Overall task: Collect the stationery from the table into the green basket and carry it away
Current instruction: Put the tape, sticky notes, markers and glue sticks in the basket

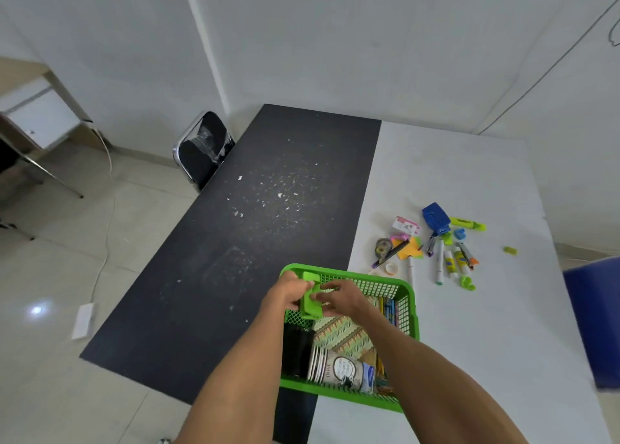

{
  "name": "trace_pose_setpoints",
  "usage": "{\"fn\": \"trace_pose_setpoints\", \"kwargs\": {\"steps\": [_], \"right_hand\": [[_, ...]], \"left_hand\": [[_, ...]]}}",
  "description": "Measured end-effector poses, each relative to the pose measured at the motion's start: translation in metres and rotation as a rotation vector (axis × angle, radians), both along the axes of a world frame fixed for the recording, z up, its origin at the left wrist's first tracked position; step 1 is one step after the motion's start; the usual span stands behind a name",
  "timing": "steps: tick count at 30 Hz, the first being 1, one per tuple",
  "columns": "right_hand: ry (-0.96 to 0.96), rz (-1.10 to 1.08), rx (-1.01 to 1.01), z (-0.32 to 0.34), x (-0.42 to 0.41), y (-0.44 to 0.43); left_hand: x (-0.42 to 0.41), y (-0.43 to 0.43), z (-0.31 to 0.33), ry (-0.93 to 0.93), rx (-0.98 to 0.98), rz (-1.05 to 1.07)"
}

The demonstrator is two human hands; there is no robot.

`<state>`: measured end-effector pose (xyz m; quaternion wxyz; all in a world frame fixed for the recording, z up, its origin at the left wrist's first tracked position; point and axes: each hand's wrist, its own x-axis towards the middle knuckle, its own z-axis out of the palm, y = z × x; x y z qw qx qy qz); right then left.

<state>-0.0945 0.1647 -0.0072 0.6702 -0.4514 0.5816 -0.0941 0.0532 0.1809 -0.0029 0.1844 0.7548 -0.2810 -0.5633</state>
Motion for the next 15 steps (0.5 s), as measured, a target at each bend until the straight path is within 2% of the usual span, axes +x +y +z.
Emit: {"fn": "trace_pose_setpoints", "kwargs": {"steps": [5,10,15], "right_hand": [[0.028,-0.008,-0.042,-0.008,0.005,0.013],[0.046,-0.03,-0.081,-0.016,0.012,0.016],[0.059,-0.057,-0.115,-0.025,0.018,0.016]], "left_hand": [[0.004,0.011,-0.022,-0.085,-0.04,-0.016],[0.002,0.013,-0.017,-0.187,-0.092,-0.055],[0.006,0.006,-0.024,-0.165,-0.075,-0.075]]}}
